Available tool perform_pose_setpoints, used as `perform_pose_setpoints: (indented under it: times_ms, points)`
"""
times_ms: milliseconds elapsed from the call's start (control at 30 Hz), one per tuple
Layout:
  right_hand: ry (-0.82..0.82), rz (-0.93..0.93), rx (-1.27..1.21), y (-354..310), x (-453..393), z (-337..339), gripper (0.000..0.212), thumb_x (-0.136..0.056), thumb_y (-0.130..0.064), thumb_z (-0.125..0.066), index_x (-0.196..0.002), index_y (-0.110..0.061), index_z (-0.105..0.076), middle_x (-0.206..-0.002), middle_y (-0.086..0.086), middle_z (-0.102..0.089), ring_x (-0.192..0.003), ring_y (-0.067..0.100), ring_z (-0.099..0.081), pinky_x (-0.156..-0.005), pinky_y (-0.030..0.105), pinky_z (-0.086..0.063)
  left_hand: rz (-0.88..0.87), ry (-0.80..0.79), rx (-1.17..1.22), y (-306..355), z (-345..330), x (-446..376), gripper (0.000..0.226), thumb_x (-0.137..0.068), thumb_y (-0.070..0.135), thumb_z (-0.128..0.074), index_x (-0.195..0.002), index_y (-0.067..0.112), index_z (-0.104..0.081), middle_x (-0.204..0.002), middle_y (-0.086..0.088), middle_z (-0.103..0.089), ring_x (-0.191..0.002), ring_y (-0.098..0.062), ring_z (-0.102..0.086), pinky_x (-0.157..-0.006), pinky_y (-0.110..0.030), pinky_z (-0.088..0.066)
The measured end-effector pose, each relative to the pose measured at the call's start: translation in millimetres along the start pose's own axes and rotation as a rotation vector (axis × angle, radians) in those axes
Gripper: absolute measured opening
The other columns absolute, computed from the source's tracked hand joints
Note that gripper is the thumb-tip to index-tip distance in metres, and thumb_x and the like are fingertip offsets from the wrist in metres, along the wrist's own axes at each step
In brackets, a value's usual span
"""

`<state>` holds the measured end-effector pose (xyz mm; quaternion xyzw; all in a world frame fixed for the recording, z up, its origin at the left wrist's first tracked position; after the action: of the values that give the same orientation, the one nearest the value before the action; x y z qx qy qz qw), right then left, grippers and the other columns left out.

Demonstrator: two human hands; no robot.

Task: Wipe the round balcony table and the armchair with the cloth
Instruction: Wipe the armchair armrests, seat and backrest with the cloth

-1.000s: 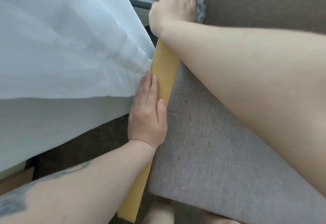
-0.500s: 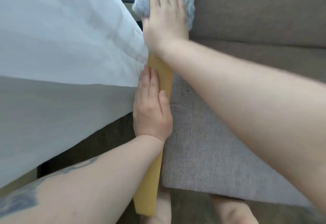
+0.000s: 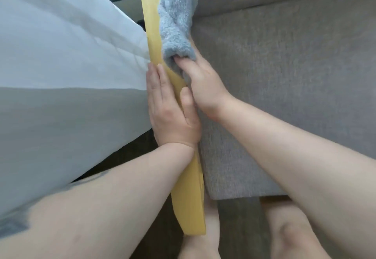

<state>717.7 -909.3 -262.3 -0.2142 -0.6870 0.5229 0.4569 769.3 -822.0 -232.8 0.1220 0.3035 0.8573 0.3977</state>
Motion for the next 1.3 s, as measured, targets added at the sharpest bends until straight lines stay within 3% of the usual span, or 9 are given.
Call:
perform_pose_setpoints:
  times_ms: [300, 367, 433, 467, 533, 833, 967, 1133, 1300]
  points:
    - [-0.077, 0.247, 0.275, 28.7, 105.1, -9.4, 0.040, -0.102, -0.031, -0.035, -0.138, -0.017, -0.045, -0.134, -0.010, -0.052, -0.128, -0.001, -0.044, -0.110, 0.016, -0.031, -0.060, -0.055, -0.032, -1.7, -2.1, -1.8, 0.057, -0.098, 0.027, -0.022, -0.143, -0.004, -0.036, -0.153, -0.021, -0.028, -0.145, -0.031, -0.019, -0.120, -0.036, -0.014]
    - [-0.190, 0.079, 0.019, 57.7, 145.6, -21.0, 0.041, -0.103, -0.031, -0.031, -0.098, -0.015, -0.069, -0.089, -0.012, -0.067, -0.096, -0.004, -0.058, -0.079, 0.004, -0.039, -0.090, -0.138, -0.035, 0.6, -1.7, 1.2, 0.057, -0.099, 0.029, -0.022, -0.147, 0.000, -0.030, -0.156, -0.016, -0.021, -0.147, -0.025, -0.012, -0.120, -0.039, -0.010]
    - [-0.357, 0.091, -0.355, 72.0, 197.1, -53.0, 0.073, -0.106, -0.035, -0.017, -0.054, -0.002, -0.055, -0.050, 0.004, -0.048, -0.061, 0.001, -0.034, -0.062, 0.025, -0.037, -0.118, -0.266, -0.120, 2.3, -4.8, 18.4, 0.058, -0.098, 0.030, -0.024, -0.151, 0.006, -0.020, -0.160, -0.007, -0.011, -0.148, -0.018, -0.003, -0.121, -0.039, -0.004]
    - [-0.345, -0.166, -0.448, 101.0, 213.2, -52.3, 0.071, -0.101, -0.050, -0.013, -0.086, -0.012, -0.072, -0.083, -0.005, -0.068, -0.113, 0.002, -0.048, -0.074, 0.023, -0.041, -0.127, -0.307, -0.201, 2.8, -4.8, 34.5, 0.060, -0.098, 0.029, -0.027, -0.152, 0.008, -0.016, -0.161, -0.004, -0.007, -0.148, -0.016, 0.000, -0.120, -0.039, -0.002]
    - [-0.212, -0.001, -0.038, 99.4, 244.1, -22.8, 0.057, -0.087, -0.057, -0.023, -0.141, -0.041, -0.035, -0.140, -0.028, -0.038, -0.124, -0.006, -0.044, -0.101, 0.018, -0.037, -0.110, -0.308, -0.344, 2.2, -1.9, 72.1, 0.062, -0.096, 0.027, -0.031, -0.153, 0.010, -0.013, -0.161, -0.002, -0.006, -0.148, -0.016, 0.000, -0.120, -0.040, -0.002]
    - [0.255, 0.252, 0.917, 71.4, 103.2, 185.0, 0.051, -0.071, -0.023, -0.062, -0.121, -0.013, -0.066, -0.123, 0.009, -0.065, -0.120, 0.025, -0.056, -0.097, 0.034, -0.043, -0.021, -0.243, -0.531, 1.8, -3.4, 106.7, 0.069, -0.092, 0.027, -0.043, -0.152, 0.008, -0.015, -0.160, -0.006, -0.011, -0.148, -0.021, -0.006, -0.120, -0.046, -0.008]
    - [0.030, 0.184, 1.153, 110.2, 63.9, 158.0, 0.081, -0.069, -0.036, -0.077, -0.141, -0.022, -0.043, -0.150, 0.010, -0.037, -0.143, 0.026, -0.021, -0.116, 0.046, -0.009, 0.010, -0.203, -0.532, 2.8, -1.4, 105.5, 0.066, -0.093, 0.025, -0.043, -0.152, 0.008, -0.019, -0.159, -0.005, -0.014, -0.148, -0.020, -0.007, -0.120, -0.046, -0.010]
    - [-0.654, 0.846, 1.255, 135.3, 151.4, 113.2, 0.051, -0.087, -0.033, -0.060, -0.135, -0.022, -0.051, -0.142, 0.006, -0.049, -0.137, 0.023, -0.034, -0.113, 0.044, -0.020, 0.010, -0.184, -0.531, 3.2, -1.6, 106.1, 0.065, -0.093, 0.025, -0.042, -0.152, 0.009, -0.019, -0.159, -0.005, -0.015, -0.148, -0.021, -0.009, -0.120, -0.045, -0.010]
    - [0.048, 0.291, 1.204, 121.9, 95.0, 163.2, 0.061, -0.082, -0.033, -0.044, -0.142, -0.020, -0.042, -0.146, 0.012, -0.043, -0.138, 0.026, -0.024, -0.115, 0.043, -0.010, 0.086, -0.175, -0.601, 6.8, -5.4, 110.4, 0.071, -0.093, 0.026, -0.043, -0.153, 0.011, -0.011, -0.161, -0.005, -0.008, -0.148, -0.020, -0.003, -0.120, -0.045, -0.005]
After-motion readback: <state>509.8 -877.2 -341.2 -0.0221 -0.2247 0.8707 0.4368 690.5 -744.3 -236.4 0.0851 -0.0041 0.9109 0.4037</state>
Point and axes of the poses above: each hand's wrist, its own x-axis away from the middle knuckle, its own z-axis out of the back of the hand, y = z × x, the point moved 9 cm from there along -x, towards the middle knuckle
